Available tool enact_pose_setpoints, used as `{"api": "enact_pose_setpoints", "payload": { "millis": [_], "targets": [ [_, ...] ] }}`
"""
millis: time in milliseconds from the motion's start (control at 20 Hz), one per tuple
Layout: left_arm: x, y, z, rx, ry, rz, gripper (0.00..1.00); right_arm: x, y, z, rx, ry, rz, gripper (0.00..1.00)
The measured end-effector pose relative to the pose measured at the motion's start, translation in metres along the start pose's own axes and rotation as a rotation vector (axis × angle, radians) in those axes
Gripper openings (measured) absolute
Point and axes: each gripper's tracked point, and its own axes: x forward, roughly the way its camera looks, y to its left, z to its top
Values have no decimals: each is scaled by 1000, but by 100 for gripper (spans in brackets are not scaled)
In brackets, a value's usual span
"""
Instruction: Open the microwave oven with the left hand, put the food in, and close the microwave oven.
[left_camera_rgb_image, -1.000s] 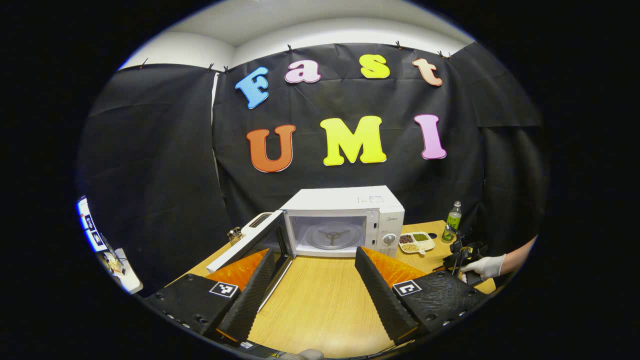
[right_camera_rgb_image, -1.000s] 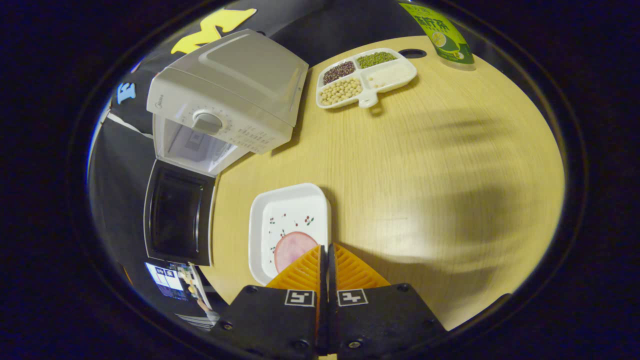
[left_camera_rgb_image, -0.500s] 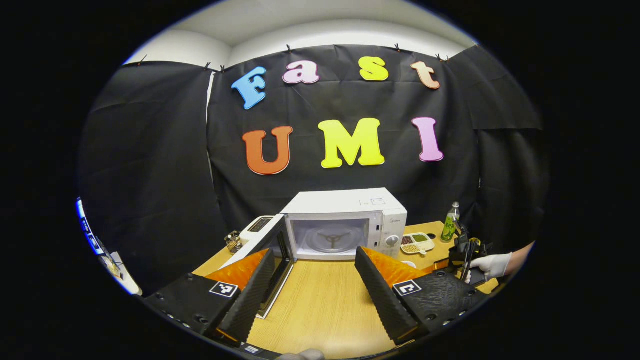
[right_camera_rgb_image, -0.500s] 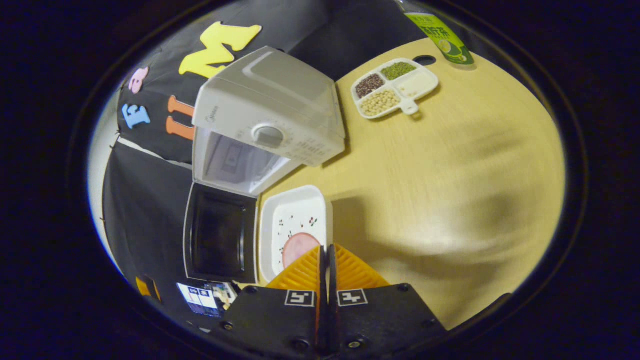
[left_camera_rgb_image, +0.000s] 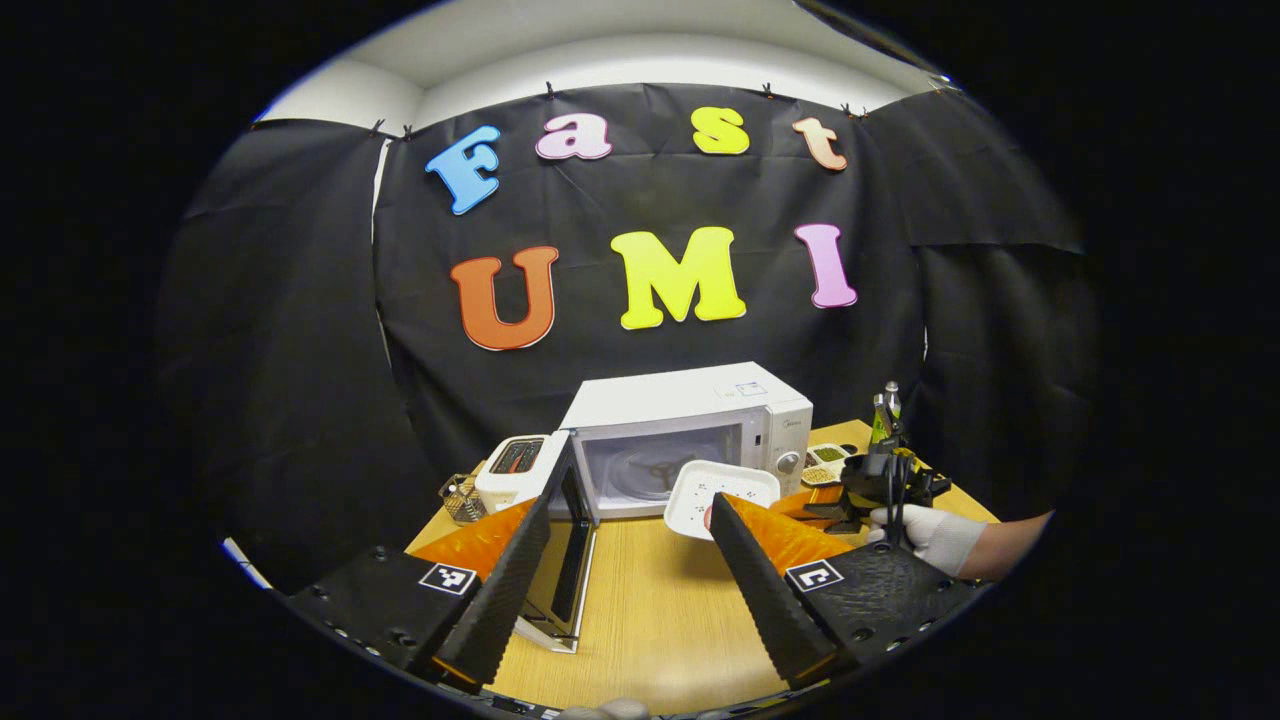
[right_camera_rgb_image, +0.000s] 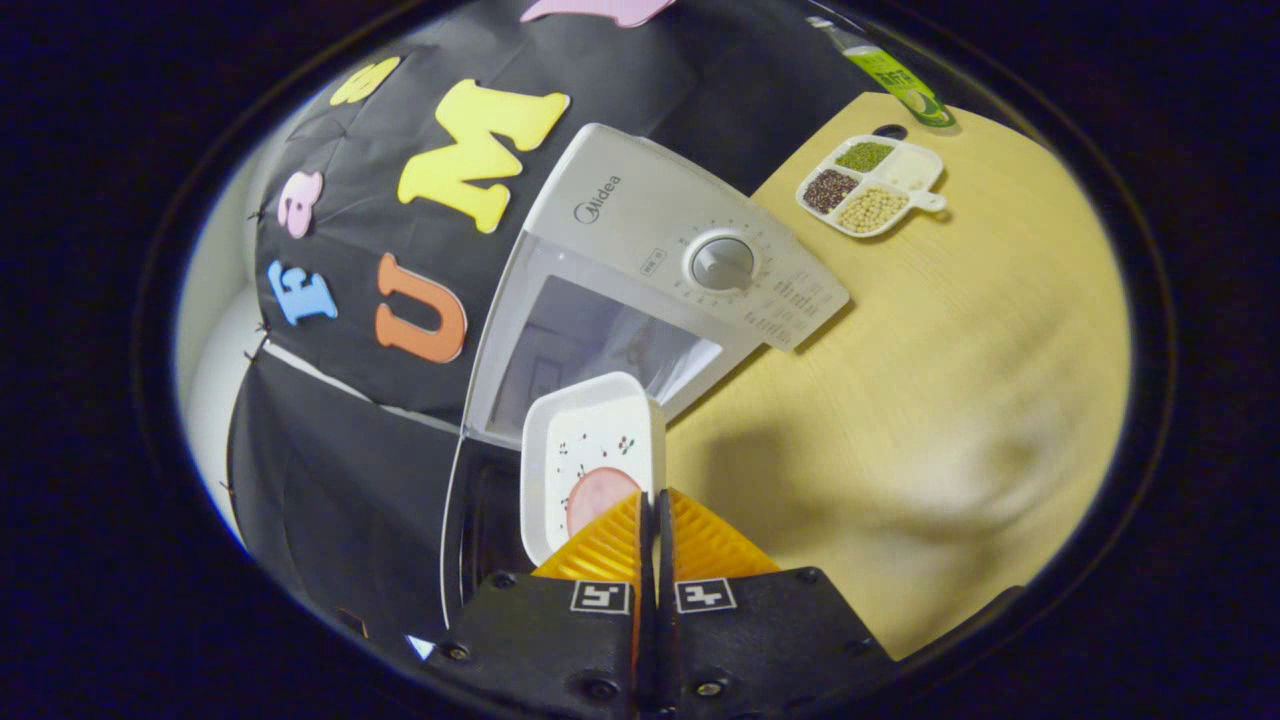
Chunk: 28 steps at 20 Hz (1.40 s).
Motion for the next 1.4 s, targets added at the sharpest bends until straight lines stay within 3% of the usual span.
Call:
{"api": "enact_pose_setpoints", "payload": {
  "millis": [200,300,550,850,1150,1400],
  "targets": [
    [-12,21,-24,-28,27,-9,96,28,27,1,33,-201,2,4],
    [-14,33,-38,-20,43,1,96,46,26,1,101,-259,-38,4],
    [-11,69,-72,-28,80,63,96,90,31,12,196,-440,-53,0],
    [2,89,-84,-30,94,86,96,147,28,19,250,-512,-111,4],
    [13,94,-87,-36,117,83,96,194,12,45,342,-568,-143,0],
    [16,93,-87,-23,127,74,96,199,19,60,339,-607,-86,14]
  ]
}}
